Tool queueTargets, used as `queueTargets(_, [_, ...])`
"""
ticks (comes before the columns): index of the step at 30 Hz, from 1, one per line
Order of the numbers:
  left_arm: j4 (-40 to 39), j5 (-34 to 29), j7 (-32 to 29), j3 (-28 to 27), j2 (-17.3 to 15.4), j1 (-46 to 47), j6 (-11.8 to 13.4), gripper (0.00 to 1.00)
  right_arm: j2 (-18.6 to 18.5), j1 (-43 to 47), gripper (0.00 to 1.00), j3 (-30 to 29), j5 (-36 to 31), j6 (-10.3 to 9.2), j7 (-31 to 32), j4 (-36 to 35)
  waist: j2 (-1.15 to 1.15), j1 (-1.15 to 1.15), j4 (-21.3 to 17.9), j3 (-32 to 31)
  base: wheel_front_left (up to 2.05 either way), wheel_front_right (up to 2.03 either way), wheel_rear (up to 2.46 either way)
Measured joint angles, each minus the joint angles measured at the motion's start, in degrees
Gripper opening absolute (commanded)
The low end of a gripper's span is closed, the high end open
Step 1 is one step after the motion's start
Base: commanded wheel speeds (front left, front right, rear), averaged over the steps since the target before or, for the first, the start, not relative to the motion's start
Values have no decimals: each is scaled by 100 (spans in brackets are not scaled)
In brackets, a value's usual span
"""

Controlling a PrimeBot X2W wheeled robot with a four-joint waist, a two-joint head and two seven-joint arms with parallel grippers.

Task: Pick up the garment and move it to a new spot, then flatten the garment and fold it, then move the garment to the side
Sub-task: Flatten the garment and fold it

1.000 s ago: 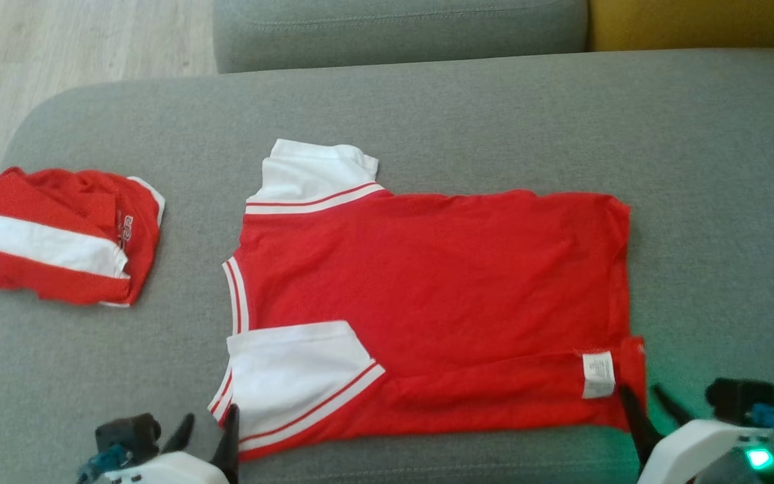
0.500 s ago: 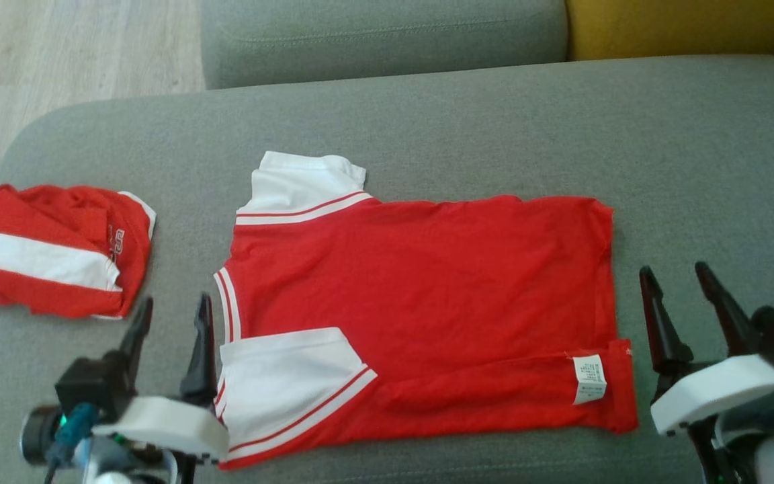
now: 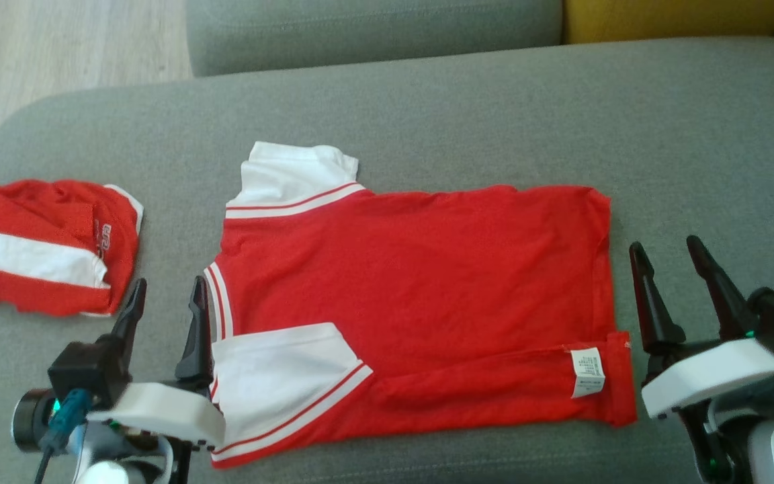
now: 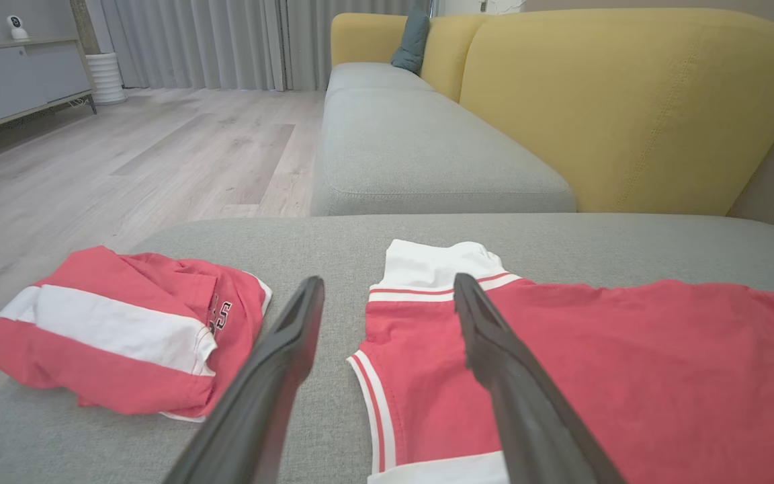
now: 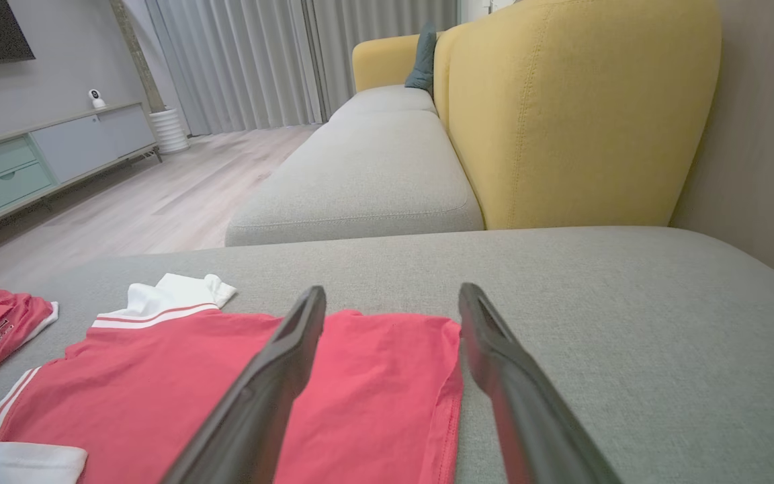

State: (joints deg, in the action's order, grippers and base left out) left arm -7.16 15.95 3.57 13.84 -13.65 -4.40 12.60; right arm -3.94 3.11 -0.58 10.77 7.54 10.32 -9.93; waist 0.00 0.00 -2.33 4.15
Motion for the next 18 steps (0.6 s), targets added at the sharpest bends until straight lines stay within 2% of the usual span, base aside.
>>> queueTargets(3, [60,13,-5,35,2,58,-42,100,15,-79,100,0,1,0,-35,-19,0,0,6,124,0,0,0])
queueTargets(6, [272,34,-75,175,24,465,-213,100,22,-188,100,-2,33,0,-52,-48,0,0,15,322,0,0,0])
queueTargets(8, [587,134,-105,249,88,998,-419,100,24,-296,100,12,33,0,-58,-52,0,0,18,502,0,0,0])
queueTargets(9, [587,134,-105,249,88,998,-419,100,24,-296,100,12,33,0,-58,-52,0,0,18,502,0,0,0])
queueTargets(18, [2820,303,-198,410,344,3800,-1126,100,22,-923,100,286,78,0,-172,-16,0,2,-152,1510,0,0,0])
